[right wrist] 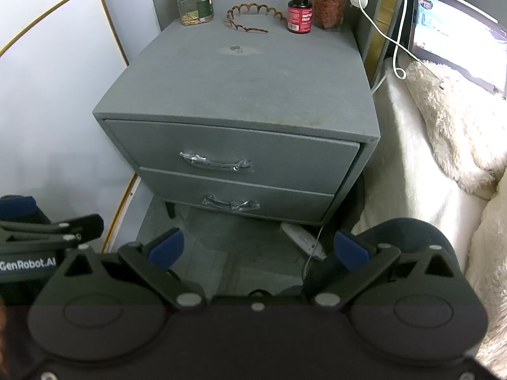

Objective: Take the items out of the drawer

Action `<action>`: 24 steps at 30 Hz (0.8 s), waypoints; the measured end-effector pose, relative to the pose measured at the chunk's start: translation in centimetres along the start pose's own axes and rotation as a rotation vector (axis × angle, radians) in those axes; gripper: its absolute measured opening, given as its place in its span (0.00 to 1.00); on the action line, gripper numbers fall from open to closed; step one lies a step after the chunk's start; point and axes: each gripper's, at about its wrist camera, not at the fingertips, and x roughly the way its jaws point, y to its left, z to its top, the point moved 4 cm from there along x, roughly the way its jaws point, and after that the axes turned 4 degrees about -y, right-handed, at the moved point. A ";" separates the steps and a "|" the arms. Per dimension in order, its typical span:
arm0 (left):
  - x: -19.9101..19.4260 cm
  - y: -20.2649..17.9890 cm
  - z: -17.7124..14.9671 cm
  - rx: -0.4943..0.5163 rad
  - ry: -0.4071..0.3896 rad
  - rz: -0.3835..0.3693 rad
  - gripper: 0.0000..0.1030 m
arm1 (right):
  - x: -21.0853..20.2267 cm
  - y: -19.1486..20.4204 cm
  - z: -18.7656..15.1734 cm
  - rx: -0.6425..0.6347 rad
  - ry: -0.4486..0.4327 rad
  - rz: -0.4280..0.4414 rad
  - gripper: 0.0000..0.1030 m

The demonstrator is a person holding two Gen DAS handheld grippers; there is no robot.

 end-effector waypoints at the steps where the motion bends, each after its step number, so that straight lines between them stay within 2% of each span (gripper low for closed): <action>1: -0.1 0.0 -0.1 -0.001 0.000 0.000 1.00 | 0.0 0.0 0.0 0.000 0.000 0.000 0.99; 19: -3.8 -0.2 -2.5 -0.016 -0.010 -0.005 1.00 | 0.0 0.2 -0.1 -0.003 -0.002 -0.008 0.98; 24: -6.3 0.0 -4.2 -0.020 -0.014 -0.005 1.00 | 0.0 0.2 0.0 -0.003 0.001 -0.007 0.98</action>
